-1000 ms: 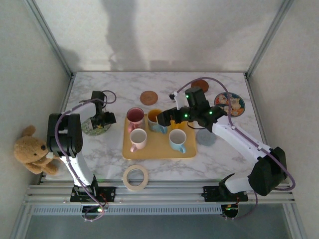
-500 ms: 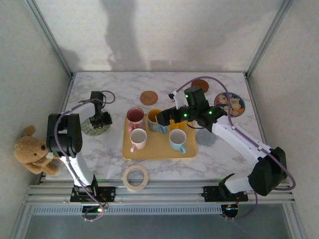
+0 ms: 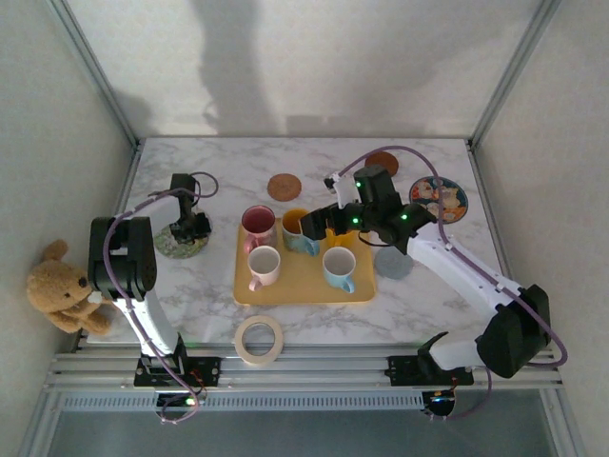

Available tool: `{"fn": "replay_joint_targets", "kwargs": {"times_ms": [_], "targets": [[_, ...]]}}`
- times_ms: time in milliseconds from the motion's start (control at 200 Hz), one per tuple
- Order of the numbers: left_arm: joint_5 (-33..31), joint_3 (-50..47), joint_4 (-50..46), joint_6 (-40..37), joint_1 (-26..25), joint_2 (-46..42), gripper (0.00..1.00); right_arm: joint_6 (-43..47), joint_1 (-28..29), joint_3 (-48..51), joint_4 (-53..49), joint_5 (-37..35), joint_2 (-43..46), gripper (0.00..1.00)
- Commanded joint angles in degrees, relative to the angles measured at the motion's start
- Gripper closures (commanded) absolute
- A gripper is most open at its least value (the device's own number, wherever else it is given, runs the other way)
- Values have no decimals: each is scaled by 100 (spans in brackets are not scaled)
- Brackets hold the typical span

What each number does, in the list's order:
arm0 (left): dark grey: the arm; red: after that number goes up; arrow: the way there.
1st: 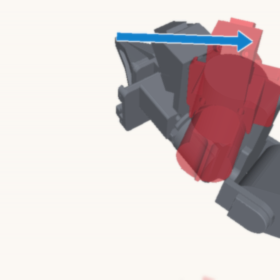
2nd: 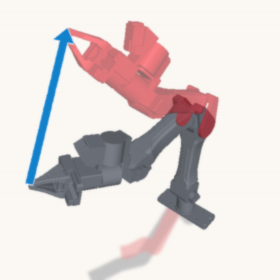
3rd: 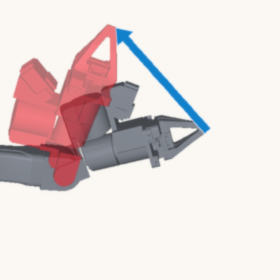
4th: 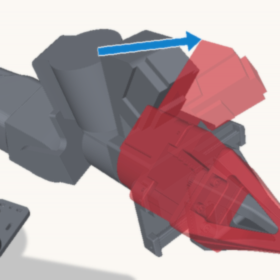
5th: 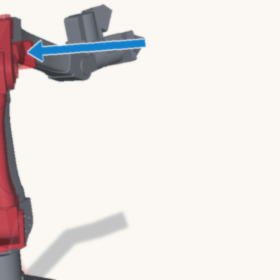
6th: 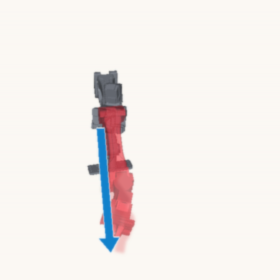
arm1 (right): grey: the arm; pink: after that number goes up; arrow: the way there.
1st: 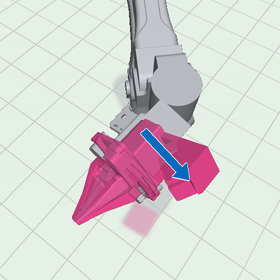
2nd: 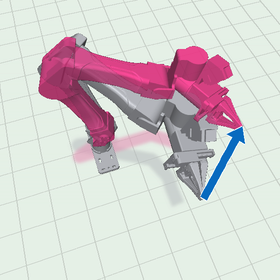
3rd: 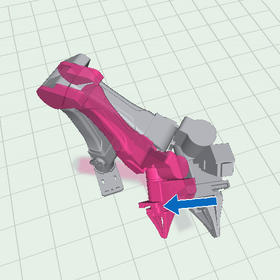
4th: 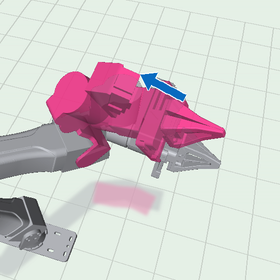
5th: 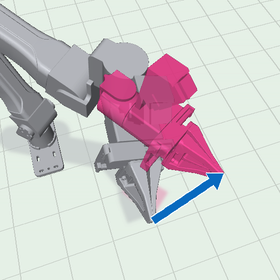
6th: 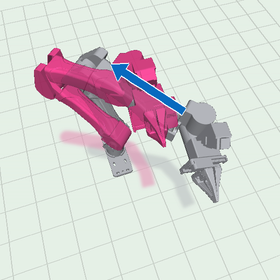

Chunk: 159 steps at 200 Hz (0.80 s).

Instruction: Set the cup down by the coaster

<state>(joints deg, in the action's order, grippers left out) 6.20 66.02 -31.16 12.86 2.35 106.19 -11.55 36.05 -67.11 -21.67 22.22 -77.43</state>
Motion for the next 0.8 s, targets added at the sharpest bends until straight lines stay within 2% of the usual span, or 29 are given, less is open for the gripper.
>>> {"fn": "replay_joint_targets", "kwargs": {"times_ms": [0,180,791], "targets": [[216,12,401,23,-3,288,91,82,60,93,70,-84,175,1],[172,51,291,36,-6,101,100,115,60,88,92,-89,150,1],[179,172,234,34,-6,-314,100,-74,61,16,20,-427,190,1]]}}
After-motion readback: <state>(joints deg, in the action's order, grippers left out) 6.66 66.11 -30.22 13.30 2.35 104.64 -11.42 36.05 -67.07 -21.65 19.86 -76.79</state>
